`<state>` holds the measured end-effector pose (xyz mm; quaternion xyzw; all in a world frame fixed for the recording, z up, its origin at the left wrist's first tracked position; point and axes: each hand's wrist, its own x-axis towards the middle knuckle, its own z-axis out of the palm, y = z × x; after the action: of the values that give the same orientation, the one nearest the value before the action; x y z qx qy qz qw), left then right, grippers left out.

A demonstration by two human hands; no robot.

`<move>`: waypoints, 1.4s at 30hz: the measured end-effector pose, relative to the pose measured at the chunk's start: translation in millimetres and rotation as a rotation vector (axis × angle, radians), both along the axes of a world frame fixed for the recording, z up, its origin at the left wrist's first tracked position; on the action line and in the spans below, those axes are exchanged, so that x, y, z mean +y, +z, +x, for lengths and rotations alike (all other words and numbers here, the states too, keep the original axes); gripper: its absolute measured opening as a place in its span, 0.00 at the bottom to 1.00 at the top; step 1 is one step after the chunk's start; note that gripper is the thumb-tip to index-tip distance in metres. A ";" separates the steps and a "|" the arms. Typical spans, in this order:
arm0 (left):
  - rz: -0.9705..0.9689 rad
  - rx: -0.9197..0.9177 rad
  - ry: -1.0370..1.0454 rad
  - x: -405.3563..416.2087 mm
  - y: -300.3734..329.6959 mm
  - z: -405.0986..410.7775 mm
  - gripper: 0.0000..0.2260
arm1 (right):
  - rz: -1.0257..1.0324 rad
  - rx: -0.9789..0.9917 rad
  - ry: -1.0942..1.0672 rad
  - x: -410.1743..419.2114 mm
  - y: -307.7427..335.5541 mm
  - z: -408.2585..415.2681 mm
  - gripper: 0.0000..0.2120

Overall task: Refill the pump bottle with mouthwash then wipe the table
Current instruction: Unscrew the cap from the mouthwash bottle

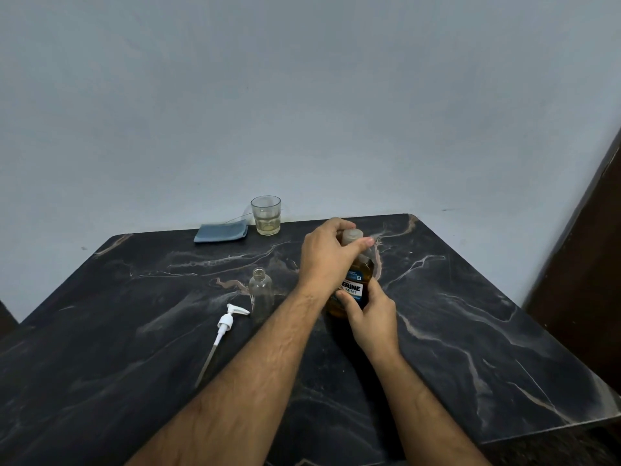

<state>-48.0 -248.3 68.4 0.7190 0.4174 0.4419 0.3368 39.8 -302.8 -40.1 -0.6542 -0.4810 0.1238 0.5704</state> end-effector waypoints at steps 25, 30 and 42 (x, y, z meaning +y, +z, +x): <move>-0.151 0.000 -0.325 0.0 7.1 -13.4 0.24 | 0.005 0.010 0.016 -0.9 -0.1 0.6 0.17; -0.201 -0.080 -0.384 5.1 4.3 -25.9 0.19 | 0.017 -0.020 0.005 -1.7 1.3 -0.1 0.18; -0.058 -0.155 -0.082 -0.7 21.0 -9.4 0.18 | 0.041 0.000 -0.006 -6.1 4.0 0.5 0.19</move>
<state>-57.4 -249.0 89.4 0.6891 0.3732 0.4696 0.4066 40.3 -309.0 -36.1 -0.6439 -0.4814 0.1124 0.5839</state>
